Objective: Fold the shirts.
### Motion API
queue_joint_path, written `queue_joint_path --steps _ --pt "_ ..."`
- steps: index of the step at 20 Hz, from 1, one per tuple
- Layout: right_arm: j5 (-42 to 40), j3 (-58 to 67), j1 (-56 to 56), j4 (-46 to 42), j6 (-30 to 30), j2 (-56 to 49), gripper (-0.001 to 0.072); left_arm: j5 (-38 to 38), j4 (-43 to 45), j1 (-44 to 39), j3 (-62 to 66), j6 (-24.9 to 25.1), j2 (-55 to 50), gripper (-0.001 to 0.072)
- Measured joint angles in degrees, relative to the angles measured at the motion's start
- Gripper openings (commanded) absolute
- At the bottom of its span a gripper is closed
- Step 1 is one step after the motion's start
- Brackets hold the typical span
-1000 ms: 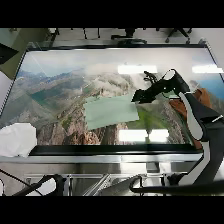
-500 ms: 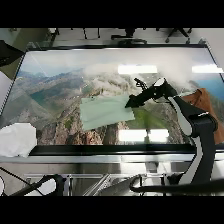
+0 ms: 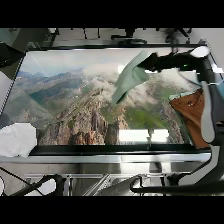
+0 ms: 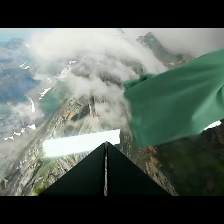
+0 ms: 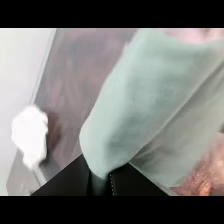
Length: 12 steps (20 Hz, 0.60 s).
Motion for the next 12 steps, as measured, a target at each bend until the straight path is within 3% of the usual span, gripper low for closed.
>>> queue_joint_path --steps 5,12 --pt "0.15 2.12 -15.87 -7.21 10.36 9.79 0.0018 -0.98 -0.02 -0.04 0.0 0.0 0.0 0.0019" --pt "12.26 -0.13 -30.56 -31.82 17.57 18.71 0.0018 -2.12 -0.02 -0.42 0.0 0.92 0.0 0.0019"
